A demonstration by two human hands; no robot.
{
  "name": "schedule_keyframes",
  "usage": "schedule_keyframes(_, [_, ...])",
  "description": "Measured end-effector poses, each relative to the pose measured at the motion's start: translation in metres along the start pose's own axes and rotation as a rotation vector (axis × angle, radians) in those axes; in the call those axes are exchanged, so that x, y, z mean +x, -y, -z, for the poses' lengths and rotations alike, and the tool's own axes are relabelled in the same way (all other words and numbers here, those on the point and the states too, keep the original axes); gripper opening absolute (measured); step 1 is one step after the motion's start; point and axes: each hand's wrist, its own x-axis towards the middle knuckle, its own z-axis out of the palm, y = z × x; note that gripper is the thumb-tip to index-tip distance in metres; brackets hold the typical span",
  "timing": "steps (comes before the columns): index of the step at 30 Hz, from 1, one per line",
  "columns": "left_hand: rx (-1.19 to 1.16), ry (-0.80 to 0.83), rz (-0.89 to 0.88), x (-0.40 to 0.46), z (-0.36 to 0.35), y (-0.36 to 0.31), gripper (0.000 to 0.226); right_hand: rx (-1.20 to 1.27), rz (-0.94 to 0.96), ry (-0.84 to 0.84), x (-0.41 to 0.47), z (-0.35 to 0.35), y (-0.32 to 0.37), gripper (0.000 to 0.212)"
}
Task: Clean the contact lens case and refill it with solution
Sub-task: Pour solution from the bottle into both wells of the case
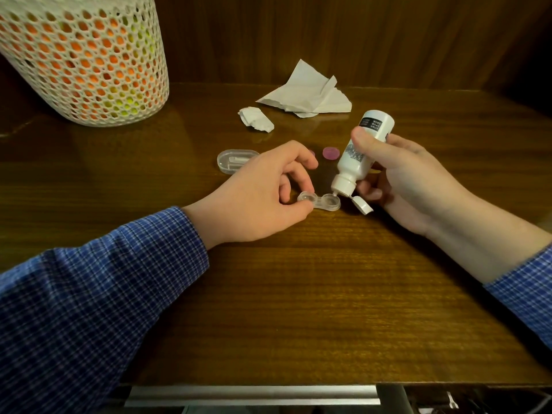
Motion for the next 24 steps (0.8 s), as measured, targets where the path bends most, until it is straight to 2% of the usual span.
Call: schedule_keyframes(24, [-0.015,0.005,-0.001,0.0005,0.0005,0.0009,0.052,-0.018,-0.014,-0.015,0.0004,-0.0006,-0.0001,0.027])
